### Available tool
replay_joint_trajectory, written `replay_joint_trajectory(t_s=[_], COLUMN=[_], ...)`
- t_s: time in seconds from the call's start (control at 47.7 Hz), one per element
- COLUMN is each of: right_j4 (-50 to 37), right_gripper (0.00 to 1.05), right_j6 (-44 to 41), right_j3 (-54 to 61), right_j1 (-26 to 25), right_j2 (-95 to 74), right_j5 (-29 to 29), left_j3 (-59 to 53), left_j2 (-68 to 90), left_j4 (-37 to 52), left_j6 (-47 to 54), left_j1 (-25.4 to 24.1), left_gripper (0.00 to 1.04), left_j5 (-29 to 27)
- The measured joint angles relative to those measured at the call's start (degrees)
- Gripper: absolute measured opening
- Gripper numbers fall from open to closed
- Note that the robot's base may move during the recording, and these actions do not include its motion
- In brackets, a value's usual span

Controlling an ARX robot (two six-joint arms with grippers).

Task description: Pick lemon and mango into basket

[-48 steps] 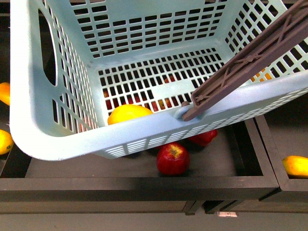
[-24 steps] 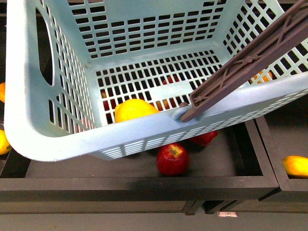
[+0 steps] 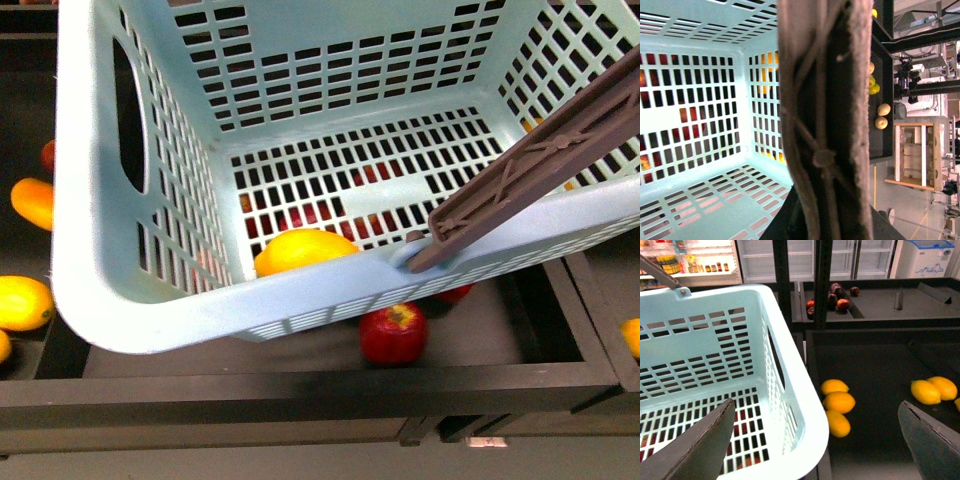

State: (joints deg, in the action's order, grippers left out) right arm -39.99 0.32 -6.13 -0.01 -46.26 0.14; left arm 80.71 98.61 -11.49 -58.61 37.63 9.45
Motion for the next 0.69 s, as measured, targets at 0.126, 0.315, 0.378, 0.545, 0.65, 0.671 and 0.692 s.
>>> replay_joint_trajectory(t_s=[0.126,0.315,0.378,0.545,0.65,0.671,0.692], right_j4=[0.0,0.0,0.0,0.1,0.1,0.1,0.1], right_gripper=[0.96,0.96,0.96,0.96,0.96,0.96,0.96], right_j6=[0.0,0.0,0.0,0.0,0.0,0.0,0.0], right_j3=[0.0,0.1,0.1,0.1,0.1,0.1,0.1], right_j1=[0.0,0.0,0.0,0.0,0.0,0.0,0.0], right_j2=[0.0,0.1,0.1,0.1,0.1,0.1,0.1], right_j5=[0.0,0.0,0.0,0.0,0.0,0.0,0.0], left_j3=[0.0,0.0,0.0,0.0,0.0,0.0,0.0], left_j2=[0.0,0.0,0.0,0.0,0.0,0.0,0.0], left_j4=[0.0,0.0,0.0,0.0,0.0,0.0,0.0], left_j6=[0.2,0.2,0.4,0.4,0.2,0.3,0.2], left_j1=[0.0,-0.3,-0.3,-0.7,-0.7,-0.7,-0.7], left_gripper=[0.05,0.05,0.05,0.05,0.05,0.05,0.05], left_j5=[-0.5,-0.9,-1.3,-1.4,-0.6,-0.7,-0.7])
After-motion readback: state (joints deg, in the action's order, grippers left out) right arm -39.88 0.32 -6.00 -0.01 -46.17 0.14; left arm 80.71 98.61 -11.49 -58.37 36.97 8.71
